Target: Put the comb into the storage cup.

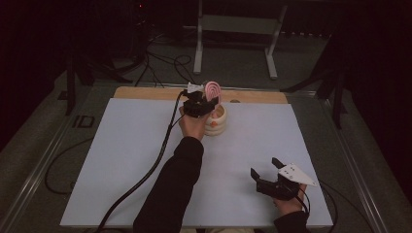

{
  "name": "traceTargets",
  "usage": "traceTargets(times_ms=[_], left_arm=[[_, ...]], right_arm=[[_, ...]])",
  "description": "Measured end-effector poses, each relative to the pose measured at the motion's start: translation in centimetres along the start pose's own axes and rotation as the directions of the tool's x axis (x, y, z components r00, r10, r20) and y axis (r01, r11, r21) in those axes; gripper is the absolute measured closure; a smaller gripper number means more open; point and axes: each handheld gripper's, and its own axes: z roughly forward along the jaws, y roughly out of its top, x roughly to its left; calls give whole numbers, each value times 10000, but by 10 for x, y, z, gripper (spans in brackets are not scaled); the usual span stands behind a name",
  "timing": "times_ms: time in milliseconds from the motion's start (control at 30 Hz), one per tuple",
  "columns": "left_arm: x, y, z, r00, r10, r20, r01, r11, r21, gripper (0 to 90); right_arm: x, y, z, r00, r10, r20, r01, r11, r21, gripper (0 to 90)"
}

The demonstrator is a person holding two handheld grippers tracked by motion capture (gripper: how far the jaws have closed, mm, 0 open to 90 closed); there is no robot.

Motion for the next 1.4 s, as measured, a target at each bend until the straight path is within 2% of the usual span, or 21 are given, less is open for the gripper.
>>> traceTargets(times_ms=[600,1400], left_arm=[[0,-2,1,9999,7,159,-8,10000,19,629],[10,1,0,10000,-51,-51,52,9998,173,632]], right_arm=[[0,0,0,10000,14,-2,-14,10000,5,105],[1,0,2,10000,-18,-29,18,10000,41,105]])
